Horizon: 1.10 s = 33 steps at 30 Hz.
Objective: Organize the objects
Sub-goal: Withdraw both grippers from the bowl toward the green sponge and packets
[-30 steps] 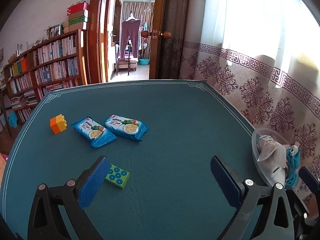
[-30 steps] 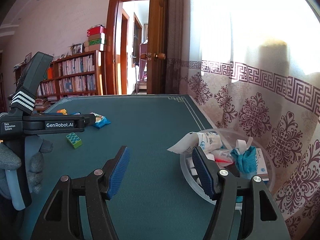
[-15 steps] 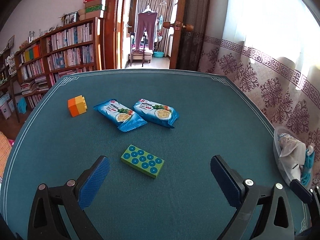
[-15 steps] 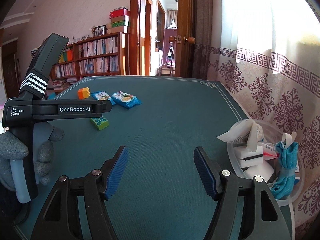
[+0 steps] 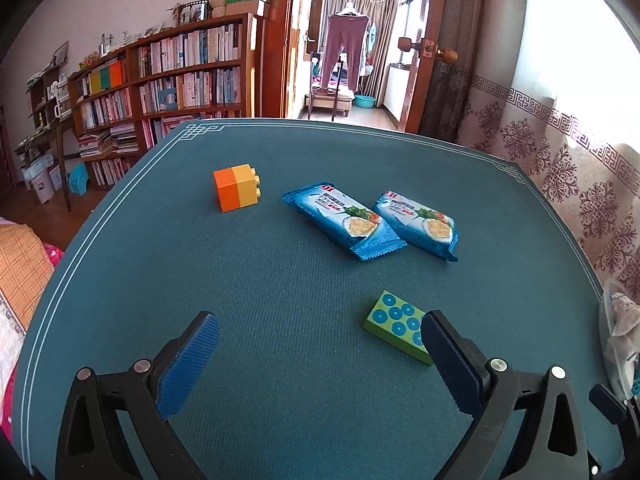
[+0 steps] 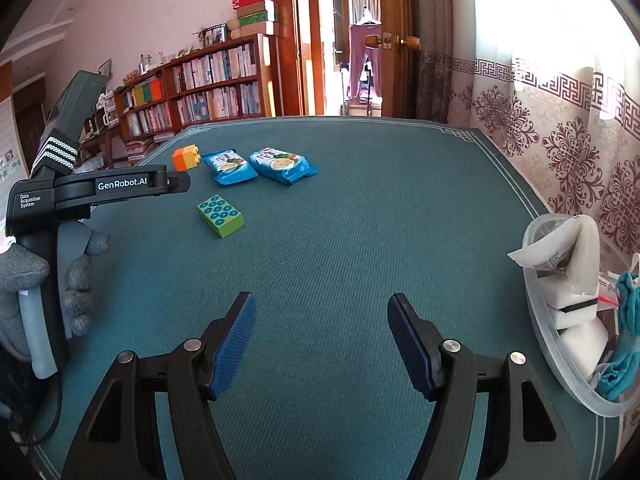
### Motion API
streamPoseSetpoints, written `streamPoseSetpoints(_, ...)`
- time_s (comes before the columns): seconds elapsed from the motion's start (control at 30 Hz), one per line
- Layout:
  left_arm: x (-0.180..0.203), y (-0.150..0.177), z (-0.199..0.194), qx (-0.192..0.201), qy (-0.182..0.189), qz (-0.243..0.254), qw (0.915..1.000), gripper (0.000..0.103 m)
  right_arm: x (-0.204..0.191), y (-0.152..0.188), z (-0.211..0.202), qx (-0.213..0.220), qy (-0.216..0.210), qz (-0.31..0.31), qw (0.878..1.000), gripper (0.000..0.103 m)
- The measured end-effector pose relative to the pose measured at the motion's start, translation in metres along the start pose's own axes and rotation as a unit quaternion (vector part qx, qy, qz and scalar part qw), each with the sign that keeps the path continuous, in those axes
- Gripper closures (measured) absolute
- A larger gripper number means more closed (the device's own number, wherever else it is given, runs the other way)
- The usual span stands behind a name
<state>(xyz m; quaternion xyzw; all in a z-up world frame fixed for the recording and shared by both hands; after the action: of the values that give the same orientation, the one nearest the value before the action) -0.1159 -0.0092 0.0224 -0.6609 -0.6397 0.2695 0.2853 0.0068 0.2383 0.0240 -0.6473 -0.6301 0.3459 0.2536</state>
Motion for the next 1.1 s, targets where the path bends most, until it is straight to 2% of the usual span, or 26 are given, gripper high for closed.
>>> streamPoseSetpoints(0.3,-0.033,0.001,0.011,-0.017,-0.036,-0.018,0.9990,0.000,-0.002,-0.003,0.024,-0.045,-0.040,0.011,0.998,0.034)
streamPoseSetpoints(0.5,-0.052,0.006,0.014,-0.023,-0.059,-0.028,0.9976,0.000,-0.017,-0.011,0.053,-0.074,-0.068,0.019,0.995,0.034)
streamPoseSetpoints(0.87,-0.067,0.013,0.020,-0.034,-0.047,-0.057,0.9967,0.000,-0.073,-0.051,0.103,-0.077,-0.096,-0.043,0.991,0.034)
streamPoseSetpoints(1.1,-0.073,0.015,0.022,-0.038,-0.032,-0.079,0.9957,0.000,-0.104,-0.061,0.126,-0.084,-0.100,-0.092,0.987,0.035)
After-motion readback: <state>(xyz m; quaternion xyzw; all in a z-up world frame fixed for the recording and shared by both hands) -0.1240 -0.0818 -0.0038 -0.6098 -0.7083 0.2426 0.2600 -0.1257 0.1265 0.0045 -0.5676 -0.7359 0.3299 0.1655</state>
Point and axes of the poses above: each gripper's, at about its wrist camera, not at the fingertips, and z roughly the way its jaws point, x to its right, y to its underside, the point moved 3 cm from there along z, roughly the way its jaws point, and after that the axes turned 6 degrees about z, right-handed, at the moved point
